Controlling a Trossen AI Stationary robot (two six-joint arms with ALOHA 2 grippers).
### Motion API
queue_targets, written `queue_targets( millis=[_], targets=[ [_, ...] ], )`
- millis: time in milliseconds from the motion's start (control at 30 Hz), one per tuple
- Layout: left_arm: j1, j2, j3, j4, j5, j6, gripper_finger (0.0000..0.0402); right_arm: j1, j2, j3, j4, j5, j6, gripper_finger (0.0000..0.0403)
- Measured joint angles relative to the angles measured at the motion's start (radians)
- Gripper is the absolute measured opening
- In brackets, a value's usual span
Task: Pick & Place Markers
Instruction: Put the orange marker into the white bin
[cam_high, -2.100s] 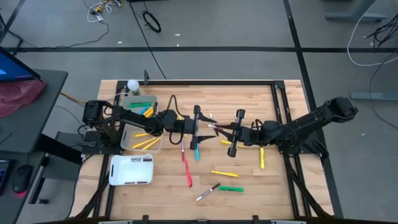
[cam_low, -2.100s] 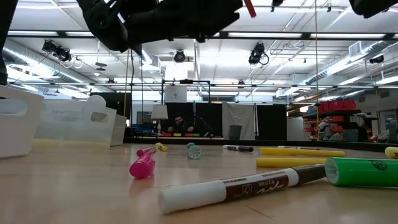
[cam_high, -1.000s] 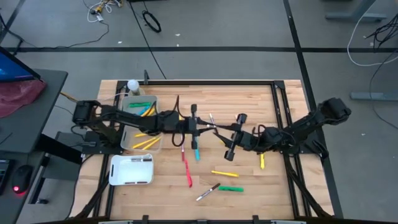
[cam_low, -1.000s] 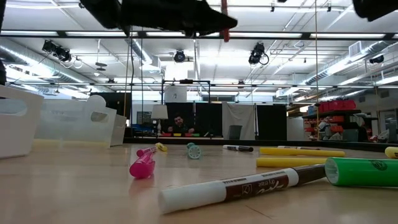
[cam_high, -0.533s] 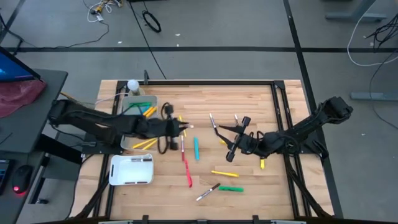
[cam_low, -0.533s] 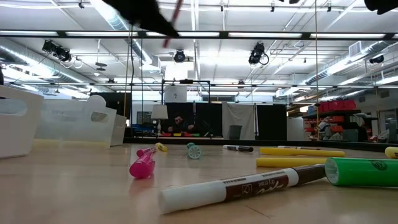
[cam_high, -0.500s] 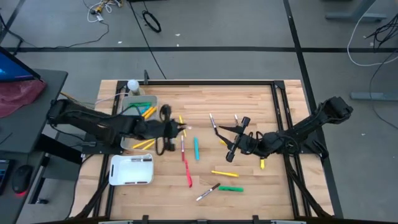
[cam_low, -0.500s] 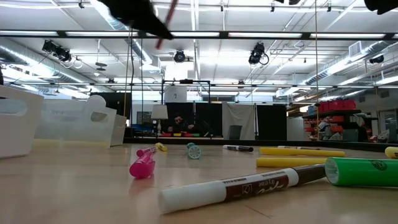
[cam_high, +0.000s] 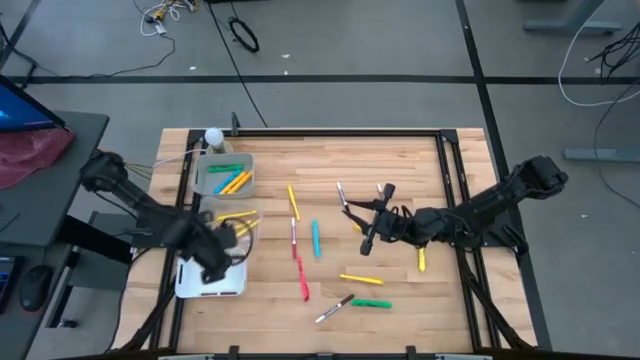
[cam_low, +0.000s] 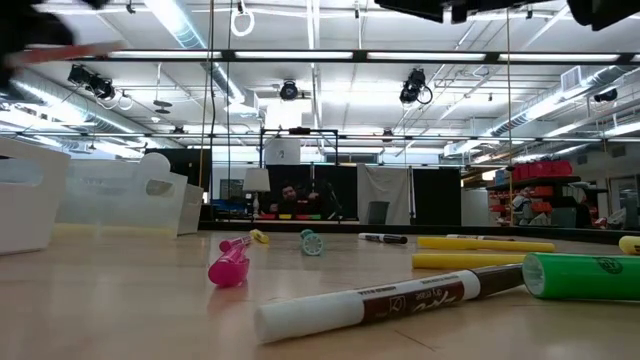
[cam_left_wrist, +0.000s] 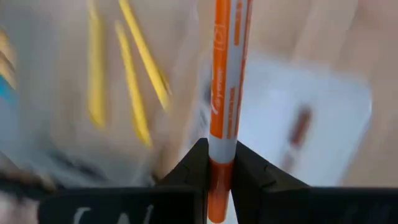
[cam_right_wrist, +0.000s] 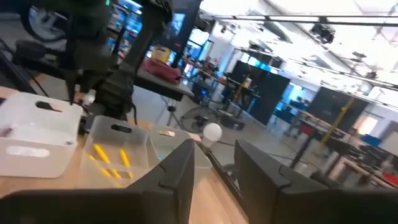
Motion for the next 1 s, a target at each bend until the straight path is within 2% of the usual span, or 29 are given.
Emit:
queue_targets(
  millis=[167, 267, 367, 467, 733, 1000],
  targets=[
    [-0.165, 0.001, -0.094, 0.037, 0.199, -0.276, 0.0048, -0.059, 0.000, 0.000, -0.006, -0.144, 0.018, 0.0114],
    [-0.247, 0.001, -0.158, 0.115, 0.278, -0.359, 0.0045, -0.088, 0.000, 0.000, -0.006, -0.193, 0.020, 0.0114],
    [-0.282, 0.001, -0.218, 0.167, 0.289, -0.376, 0.0046, -0.107, 0.000, 0.000, -0.006, -0.216, 0.025, 0.0114],
    [-0.267, 0.001, -0.263, 0.175, 0.284, -0.374, 0.0055, -0.114, 0.000, 0.000, -0.007, -0.217, 0.036, 0.0114],
    [-0.153, 0.007, -0.319, 0.277, 0.281, -0.188, 0.0049, -0.125, 0.000, 0.000, -0.032, -0.217, 0.033, 0.0114],
    [-0.118, 0.134, -0.321, 0.282, 0.277, 0.075, 0.0057, -0.148, 0.000, 0.000, -0.042, -0.217, 0.023, 0.0114]
  ],
)
